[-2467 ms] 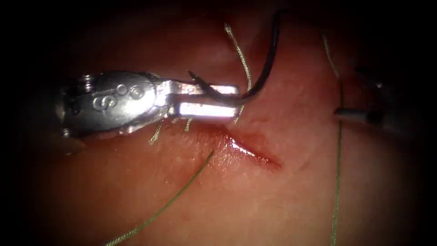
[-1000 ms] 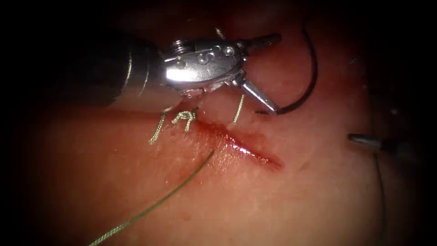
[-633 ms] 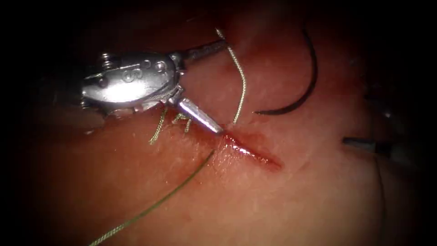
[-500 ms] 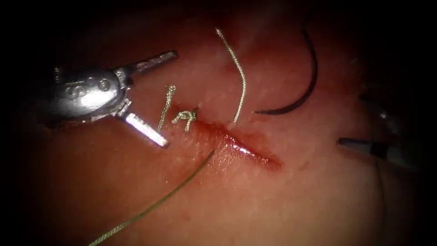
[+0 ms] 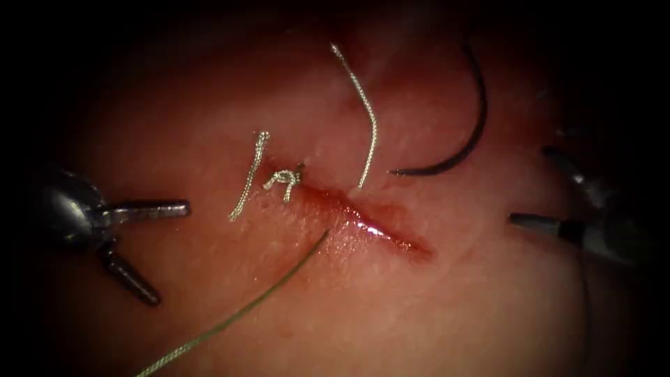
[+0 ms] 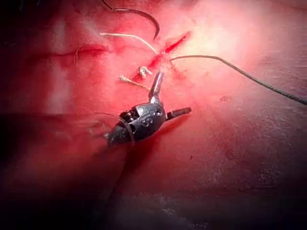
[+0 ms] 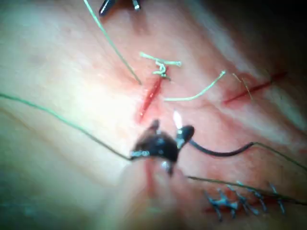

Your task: Wound Closure

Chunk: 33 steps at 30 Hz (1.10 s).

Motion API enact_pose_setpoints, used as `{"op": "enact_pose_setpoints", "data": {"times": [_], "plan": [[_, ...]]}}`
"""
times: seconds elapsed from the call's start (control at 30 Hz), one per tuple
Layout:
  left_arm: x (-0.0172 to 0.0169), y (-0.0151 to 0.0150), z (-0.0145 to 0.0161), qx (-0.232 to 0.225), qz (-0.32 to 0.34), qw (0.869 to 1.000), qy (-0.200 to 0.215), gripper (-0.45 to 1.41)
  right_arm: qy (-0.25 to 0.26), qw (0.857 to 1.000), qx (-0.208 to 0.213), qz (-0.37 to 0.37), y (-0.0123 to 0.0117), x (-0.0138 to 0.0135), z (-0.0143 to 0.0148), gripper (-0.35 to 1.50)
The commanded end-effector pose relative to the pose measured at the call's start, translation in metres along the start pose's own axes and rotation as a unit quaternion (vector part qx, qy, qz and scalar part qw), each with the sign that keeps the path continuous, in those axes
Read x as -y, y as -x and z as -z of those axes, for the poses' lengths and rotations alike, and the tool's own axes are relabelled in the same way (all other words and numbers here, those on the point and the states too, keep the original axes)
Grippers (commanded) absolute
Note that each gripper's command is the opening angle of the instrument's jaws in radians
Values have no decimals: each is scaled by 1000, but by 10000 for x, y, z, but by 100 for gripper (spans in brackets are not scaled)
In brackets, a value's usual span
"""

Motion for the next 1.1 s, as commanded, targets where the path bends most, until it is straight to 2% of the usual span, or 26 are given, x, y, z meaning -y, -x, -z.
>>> {"op": "enact_pose_setpoints", "data": {"times": [0.03, 0.17, 0.23, 0.47, 1.0, 1.07, 1.1], "plan": [[-3, 5, -7, -11, 5, 1000, 10, 99, -1, 1000, 0, 0, 0, 3, -8, 143], [-10, -13, -8, -77, 2, 997, -7, 99, 0, 1000, -2, 0, 0, 4, -8, 143], [-10, -21, -10, -88, -1, 996, -6, 98, 0, 1000, -2, 0, 0, 4, -8, 143], [4, -44, -19, -125, 6, 991, -44, 98, 0, 1000, -2, 1, 1, 5, -8, 143], [12, -81, -53, -137, 6, 990, -44, 94, 0, 1000, -4, 2, 0, 11, -10, 143], [15, -87, -56, -138, 7, 989, -44, 89, 0, 1000, -4, 2, 0, 11, -10, 143], [16, -89, -56, -139, 8, 989, -44, 81, 0, 1000, -4, 2, 0, 11, -10, 143]]}}
